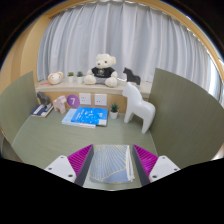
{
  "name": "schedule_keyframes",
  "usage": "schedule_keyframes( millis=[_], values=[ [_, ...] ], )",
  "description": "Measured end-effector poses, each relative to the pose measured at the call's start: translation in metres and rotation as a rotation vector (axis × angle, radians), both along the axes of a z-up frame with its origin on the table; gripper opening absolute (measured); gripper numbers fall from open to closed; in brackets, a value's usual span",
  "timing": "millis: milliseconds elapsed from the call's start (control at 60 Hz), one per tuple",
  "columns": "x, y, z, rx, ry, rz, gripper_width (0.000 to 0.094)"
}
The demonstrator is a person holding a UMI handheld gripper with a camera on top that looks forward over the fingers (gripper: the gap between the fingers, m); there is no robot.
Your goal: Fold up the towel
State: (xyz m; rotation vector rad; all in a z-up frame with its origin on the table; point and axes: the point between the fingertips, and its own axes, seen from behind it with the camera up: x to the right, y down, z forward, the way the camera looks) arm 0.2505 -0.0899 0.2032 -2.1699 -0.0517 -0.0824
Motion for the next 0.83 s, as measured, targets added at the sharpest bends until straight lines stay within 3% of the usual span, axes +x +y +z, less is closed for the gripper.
schedule_keyframes(
  millis=[233,383,833],
  values=[
    [-0.059,-0.053,0.051,0.078,0.068,0.004,0.0788],
    [-0.083,-0.095,0.044,0.054,0.068,-0.029,0.0788],
    [-0.132,-0.160,0.040,0.042,0.070,-0.016,0.0788]
  ],
)
